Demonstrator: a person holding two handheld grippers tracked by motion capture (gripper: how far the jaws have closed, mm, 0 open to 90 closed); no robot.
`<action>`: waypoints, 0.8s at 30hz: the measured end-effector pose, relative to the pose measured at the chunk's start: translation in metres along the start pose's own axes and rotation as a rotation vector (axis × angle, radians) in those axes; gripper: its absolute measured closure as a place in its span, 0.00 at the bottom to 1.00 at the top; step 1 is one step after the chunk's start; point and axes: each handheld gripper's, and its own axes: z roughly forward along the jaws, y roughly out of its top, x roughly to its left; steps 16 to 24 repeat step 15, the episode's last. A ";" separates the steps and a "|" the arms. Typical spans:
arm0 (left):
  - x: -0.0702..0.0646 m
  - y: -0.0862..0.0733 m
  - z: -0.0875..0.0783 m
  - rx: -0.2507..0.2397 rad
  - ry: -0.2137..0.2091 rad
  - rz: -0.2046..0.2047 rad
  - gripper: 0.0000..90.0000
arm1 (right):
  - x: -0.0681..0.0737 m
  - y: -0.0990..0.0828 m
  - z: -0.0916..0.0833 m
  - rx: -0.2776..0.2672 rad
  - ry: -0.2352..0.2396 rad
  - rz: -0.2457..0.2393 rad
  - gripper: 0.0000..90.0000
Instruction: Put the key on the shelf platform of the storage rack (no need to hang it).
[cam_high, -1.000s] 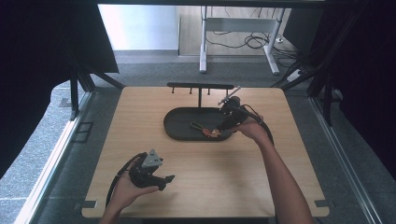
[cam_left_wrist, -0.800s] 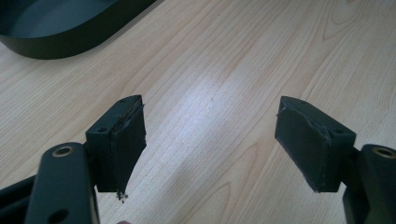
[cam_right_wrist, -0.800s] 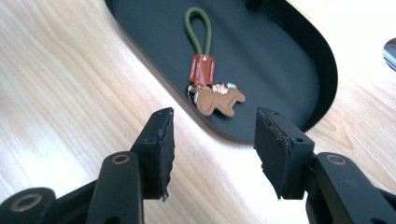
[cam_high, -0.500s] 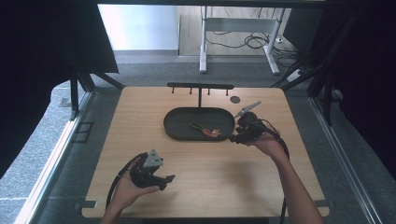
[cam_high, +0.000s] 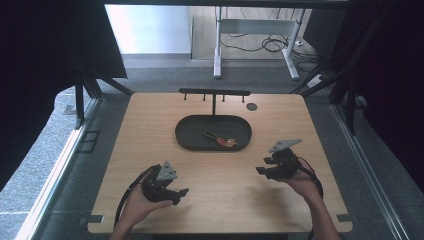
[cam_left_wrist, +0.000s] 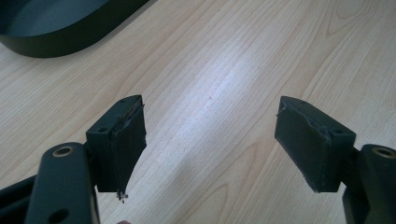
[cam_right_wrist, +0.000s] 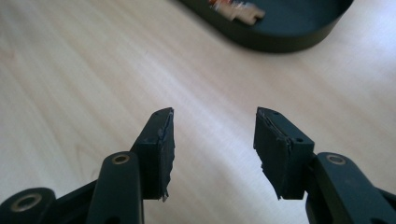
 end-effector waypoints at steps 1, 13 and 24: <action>-0.001 0.000 0.001 0.003 -0.001 0.003 0.28 | 0.002 -0.006 0.001 0.005 -0.004 0.002 0.54; -0.004 0.002 0.004 0.010 -0.007 0.018 0.28 | 0.014 -0.037 0.002 -0.033 -0.042 0.025 0.47; -0.004 0.002 0.001 0.001 -0.008 0.017 0.28 | 0.015 -0.041 -0.001 -0.053 -0.062 0.022 0.45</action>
